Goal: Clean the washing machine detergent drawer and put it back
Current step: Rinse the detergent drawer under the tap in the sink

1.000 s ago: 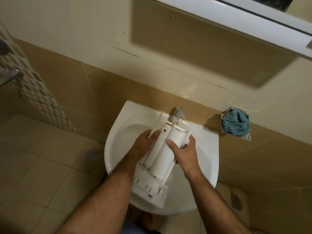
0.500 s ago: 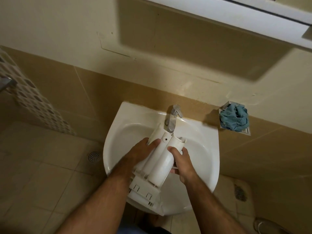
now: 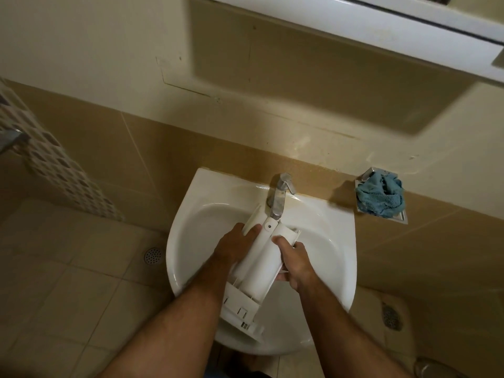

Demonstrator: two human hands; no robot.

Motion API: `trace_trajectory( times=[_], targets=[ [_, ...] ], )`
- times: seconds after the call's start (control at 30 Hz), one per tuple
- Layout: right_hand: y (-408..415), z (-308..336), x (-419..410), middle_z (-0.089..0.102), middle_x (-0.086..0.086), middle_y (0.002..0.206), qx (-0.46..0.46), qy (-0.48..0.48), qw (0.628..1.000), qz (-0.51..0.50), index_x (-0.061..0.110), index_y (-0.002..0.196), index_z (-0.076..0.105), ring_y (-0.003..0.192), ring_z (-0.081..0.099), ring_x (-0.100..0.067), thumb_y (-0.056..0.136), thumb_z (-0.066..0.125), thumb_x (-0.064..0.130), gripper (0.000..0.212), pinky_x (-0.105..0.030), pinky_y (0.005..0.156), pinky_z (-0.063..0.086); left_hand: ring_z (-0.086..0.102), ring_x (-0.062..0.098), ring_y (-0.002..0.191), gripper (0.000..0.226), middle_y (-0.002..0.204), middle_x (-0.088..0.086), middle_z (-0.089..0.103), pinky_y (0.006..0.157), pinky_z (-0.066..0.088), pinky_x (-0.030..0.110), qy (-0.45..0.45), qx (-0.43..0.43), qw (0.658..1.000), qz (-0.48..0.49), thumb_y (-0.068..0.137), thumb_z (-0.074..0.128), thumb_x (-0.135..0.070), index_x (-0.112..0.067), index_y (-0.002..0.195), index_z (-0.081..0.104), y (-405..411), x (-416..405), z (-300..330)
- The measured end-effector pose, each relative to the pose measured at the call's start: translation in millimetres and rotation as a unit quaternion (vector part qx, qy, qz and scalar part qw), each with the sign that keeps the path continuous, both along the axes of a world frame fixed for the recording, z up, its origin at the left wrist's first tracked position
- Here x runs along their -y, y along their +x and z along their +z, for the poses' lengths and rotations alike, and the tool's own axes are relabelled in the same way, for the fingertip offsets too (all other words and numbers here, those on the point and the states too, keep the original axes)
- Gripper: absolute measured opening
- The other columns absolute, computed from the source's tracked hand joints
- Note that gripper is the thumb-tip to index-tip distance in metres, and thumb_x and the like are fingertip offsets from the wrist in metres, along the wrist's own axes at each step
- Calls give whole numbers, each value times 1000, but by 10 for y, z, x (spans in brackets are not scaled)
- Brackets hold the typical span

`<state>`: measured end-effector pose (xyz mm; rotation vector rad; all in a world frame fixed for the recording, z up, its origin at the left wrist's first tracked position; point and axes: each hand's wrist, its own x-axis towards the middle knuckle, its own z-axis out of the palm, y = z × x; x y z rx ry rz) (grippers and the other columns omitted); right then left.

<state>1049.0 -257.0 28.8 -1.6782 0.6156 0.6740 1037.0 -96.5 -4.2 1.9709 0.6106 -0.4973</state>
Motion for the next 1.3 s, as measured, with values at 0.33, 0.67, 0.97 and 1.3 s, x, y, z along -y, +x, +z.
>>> trace_trajectory(
  times=[0.33,0.67,0.97,1.3],
  targets=[
    [-57,-71,29,68,-14,101,-9,1,999,-34,13,111,55,82,69,-27,78,70,44,48,-35,53,57,59,28,115,74,130,6,62,97,42,38,21,-4,1000,-13,87,35,-77,-23,132,55,2,66,-42],
    [11,-178,-41,62,-9,108,11,21,998,-63,17,125,42,92,67,-27,82,71,47,60,-42,68,60,49,31,131,63,144,10,54,112,36,42,57,50,997,-31,98,39,-58,-18,146,45,229,83,50],
    [204,-271,-41,60,-6,119,36,38,997,-53,22,130,38,103,62,-29,77,77,51,72,-57,82,56,47,40,127,58,138,24,45,109,37,47,92,60,993,-39,101,33,-53,-32,155,24,331,129,-110],
    [225,-364,-97,66,-8,111,108,28,988,-108,19,116,50,101,66,-29,77,78,44,54,-55,90,54,37,36,139,94,158,12,28,111,31,51,100,41,988,-114,87,53,-66,-27,157,3,158,86,-135]
  ],
)
